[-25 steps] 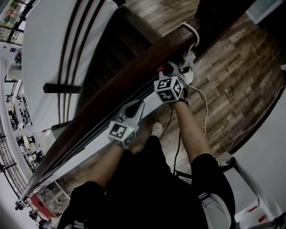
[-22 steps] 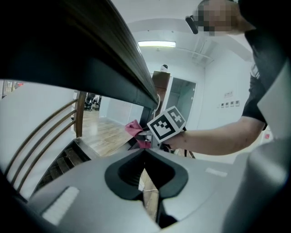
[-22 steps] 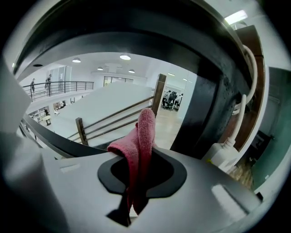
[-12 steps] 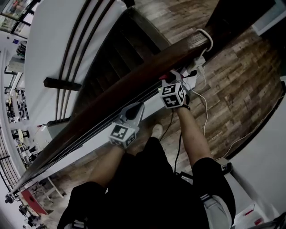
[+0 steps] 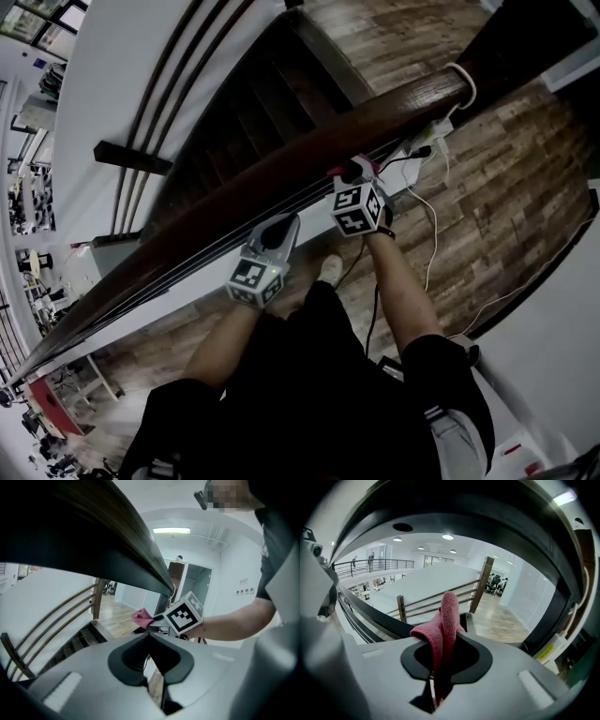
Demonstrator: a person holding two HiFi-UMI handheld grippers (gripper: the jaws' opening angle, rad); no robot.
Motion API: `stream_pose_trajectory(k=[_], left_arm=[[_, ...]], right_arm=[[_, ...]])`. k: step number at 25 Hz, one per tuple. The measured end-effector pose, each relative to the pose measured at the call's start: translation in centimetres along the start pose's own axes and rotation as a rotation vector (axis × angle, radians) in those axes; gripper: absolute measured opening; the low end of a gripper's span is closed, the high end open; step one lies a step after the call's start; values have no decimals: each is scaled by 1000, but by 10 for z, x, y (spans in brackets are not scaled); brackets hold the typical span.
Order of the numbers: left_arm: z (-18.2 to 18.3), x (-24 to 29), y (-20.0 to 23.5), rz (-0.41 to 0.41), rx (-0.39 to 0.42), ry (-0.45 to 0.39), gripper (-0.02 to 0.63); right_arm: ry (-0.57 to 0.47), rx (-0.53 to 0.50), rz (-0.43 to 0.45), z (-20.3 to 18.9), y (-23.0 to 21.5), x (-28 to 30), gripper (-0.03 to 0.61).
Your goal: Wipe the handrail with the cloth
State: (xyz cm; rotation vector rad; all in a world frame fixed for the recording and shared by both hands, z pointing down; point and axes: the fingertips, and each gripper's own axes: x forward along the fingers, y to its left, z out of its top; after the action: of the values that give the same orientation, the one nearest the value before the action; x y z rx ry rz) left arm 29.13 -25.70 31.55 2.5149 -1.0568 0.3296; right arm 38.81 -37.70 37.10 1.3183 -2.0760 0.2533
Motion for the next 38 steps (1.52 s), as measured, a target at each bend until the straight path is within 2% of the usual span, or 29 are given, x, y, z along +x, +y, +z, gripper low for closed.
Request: stream_pose_trajectory(k=[5,10,22,29,38], left_arm=[[-2,-16,10,24,8,-17,-2],[-8,-33,21,62,-30,-34,-2],[-18,-73,53,165,-68,-67,-2],[-25,-90,62,156,-86,-92,-2],[-41,-136,88,219,-137,-113,-2]], right_arm=[[11,-33,43,3,30,0,46],[10,-68,87,7,59,1,44],[40,-102,114,14,95,2,44],[65,-113,131,17,116,5,44],[67,-113,152,25,163,6,44]])
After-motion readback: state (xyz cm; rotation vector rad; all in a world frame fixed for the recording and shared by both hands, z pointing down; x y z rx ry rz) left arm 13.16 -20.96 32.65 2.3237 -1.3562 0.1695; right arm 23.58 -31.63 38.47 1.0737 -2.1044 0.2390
